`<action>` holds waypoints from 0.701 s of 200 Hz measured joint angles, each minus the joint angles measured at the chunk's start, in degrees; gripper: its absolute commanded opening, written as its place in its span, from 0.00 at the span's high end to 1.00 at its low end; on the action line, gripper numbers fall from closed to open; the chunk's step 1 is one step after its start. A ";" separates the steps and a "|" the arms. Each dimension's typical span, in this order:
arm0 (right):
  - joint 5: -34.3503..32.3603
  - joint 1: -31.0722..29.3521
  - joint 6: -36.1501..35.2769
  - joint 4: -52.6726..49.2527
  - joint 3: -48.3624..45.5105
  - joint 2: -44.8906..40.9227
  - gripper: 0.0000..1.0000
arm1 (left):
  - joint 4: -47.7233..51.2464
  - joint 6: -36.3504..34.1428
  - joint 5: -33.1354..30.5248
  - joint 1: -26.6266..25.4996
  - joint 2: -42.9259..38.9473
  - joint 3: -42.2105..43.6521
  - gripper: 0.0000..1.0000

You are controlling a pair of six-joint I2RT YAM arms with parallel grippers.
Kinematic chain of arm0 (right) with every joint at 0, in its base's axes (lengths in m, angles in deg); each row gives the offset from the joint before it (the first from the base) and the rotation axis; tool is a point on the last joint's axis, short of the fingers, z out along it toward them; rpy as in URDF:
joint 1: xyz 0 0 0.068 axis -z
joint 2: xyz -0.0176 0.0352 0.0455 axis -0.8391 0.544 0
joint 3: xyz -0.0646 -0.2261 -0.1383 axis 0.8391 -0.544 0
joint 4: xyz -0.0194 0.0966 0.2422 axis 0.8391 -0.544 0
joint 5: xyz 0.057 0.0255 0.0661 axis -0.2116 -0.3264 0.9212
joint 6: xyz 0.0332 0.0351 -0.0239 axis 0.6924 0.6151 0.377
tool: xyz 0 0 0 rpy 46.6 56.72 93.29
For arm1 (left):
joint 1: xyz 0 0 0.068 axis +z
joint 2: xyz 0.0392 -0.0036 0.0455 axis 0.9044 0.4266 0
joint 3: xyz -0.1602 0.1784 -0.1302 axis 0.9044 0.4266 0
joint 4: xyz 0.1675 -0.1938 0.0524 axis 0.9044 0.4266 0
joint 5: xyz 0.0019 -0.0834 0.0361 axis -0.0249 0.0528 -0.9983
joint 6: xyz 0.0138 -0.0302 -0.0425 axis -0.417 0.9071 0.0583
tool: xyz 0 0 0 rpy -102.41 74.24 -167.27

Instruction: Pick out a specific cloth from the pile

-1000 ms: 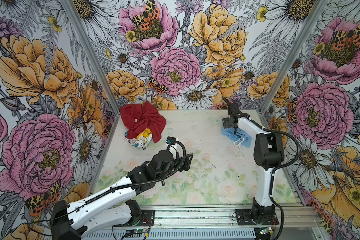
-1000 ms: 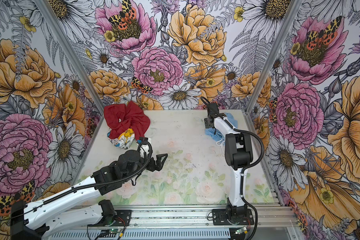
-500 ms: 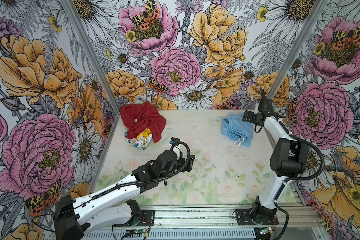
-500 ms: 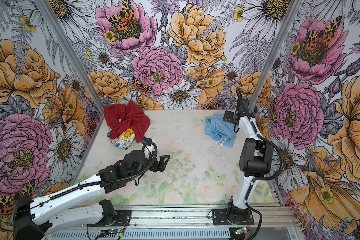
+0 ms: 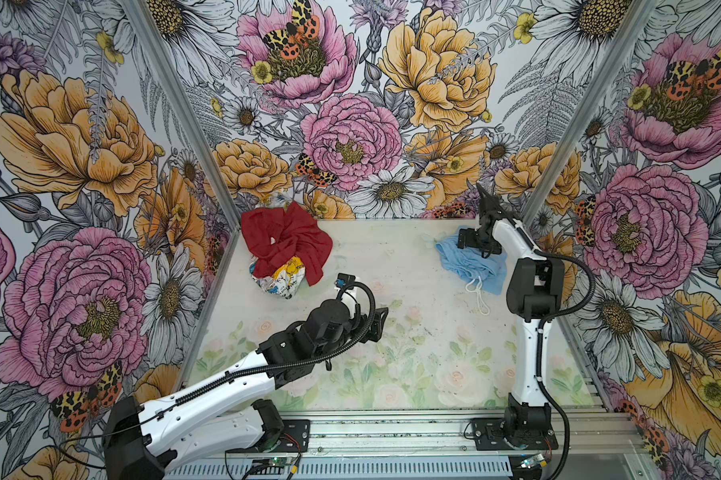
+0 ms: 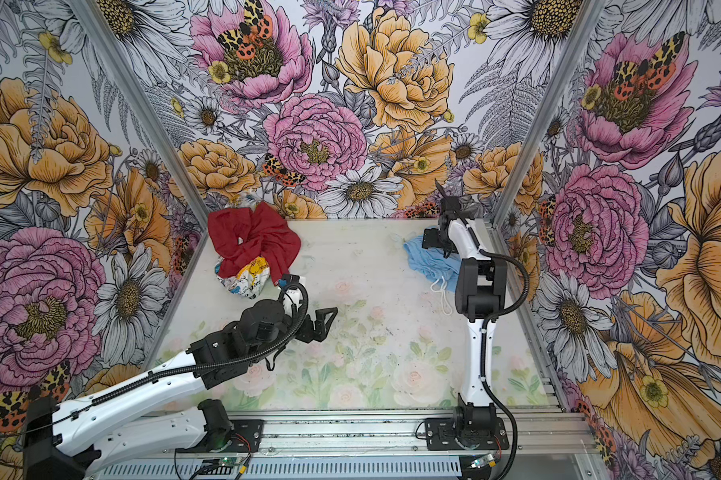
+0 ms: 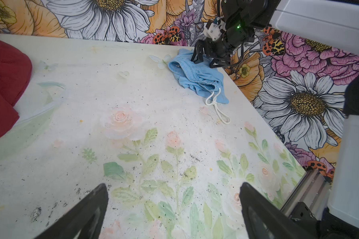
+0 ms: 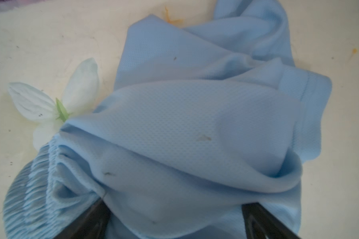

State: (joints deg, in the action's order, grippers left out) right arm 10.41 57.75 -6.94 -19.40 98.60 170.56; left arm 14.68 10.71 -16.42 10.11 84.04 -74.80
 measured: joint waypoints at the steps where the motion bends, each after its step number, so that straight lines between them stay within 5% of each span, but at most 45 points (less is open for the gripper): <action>1: -0.33 -0.09 -0.04 -0.42 0.55 0.42 0.01 | 0.00 -0.04 0.00 0.02 -0.02 0.00 0.01; 59: -6.91 -2.19 -1.62 -12.09 12.79 7.93 0.07 | 1.36 -0.76 0.02 0.94 -2.91 0.11 0.01; 77: -6.67 -2.19 -2.64 -15.56 16.48 10.14 0.40 | 1.53 -0.79 0.02 1.20 -3.69 0.11 0.01; 88: -5.64 -2.19 -3.26 -16.81 17.40 11.02 0.87 | 1.53 -0.79 0.02 1.20 -4.00 0.11 0.01; 93: -4.94 -2.19 -3.28 -17.18 17.53 11.19 1.00 | 1.53 -0.76 0.02 1.20 -4.09 0.11 0.01; 140: -0.79 -0.87 -4.63 -17.90 16.92 10.43 1.00 | 1.66 -0.61 0.02 1.20 -4.63 0.68 0.01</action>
State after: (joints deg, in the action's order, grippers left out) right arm 9.62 56.88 -11.57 -37.30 115.52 180.98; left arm 16.34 10.10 -16.40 11.32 79.41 -74.12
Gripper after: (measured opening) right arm 0.112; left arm 0.991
